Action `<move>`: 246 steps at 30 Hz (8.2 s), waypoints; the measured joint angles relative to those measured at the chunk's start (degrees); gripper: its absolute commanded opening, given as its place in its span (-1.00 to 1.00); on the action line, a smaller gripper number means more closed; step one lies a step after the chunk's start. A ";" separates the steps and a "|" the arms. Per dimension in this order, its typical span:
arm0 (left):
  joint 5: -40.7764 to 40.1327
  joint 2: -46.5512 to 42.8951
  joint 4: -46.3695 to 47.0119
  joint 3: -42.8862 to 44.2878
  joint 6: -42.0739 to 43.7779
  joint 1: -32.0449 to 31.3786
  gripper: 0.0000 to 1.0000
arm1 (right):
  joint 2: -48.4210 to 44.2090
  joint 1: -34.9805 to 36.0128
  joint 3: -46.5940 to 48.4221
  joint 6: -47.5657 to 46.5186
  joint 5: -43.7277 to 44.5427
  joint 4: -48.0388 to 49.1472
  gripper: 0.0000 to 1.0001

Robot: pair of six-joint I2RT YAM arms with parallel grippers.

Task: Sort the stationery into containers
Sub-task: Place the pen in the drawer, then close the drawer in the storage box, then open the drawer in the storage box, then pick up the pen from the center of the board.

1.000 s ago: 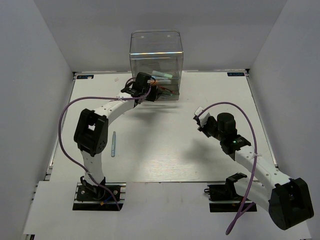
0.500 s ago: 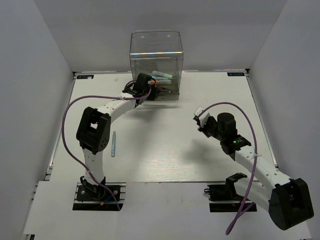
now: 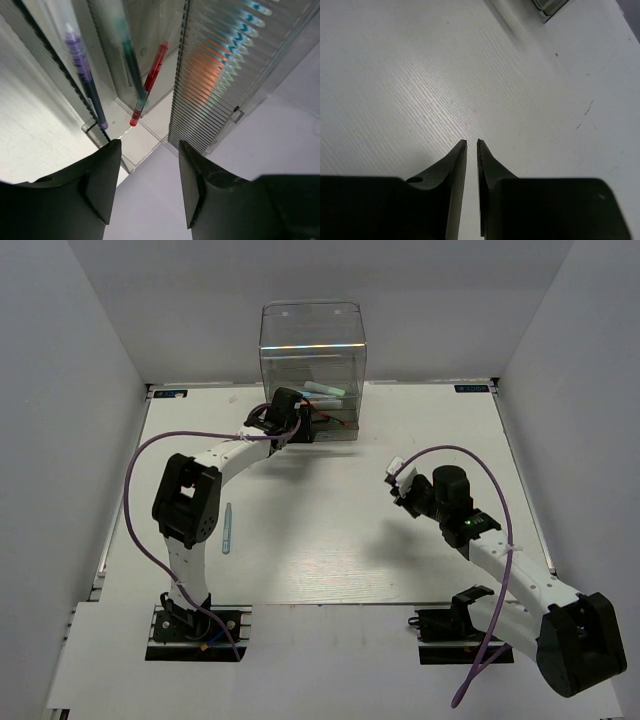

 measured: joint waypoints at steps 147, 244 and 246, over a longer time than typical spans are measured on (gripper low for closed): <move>-4.48 20.46 65.68 -15.65 20.65 1.01 -0.29 | 18.86 -3.76 14.08 -4.26 -8.44 0.98 -0.81; -10.51 -22.56 -32.09 -27.17 70.64 10.49 0.63 | 18.73 -4.20 15.93 3.48 -9.01 -3.39 -0.50; -9.46 -22.43 -31.69 -28.00 71.97 11.98 0.61 | 18.60 -4.20 15.93 3.48 -9.01 -3.39 -0.47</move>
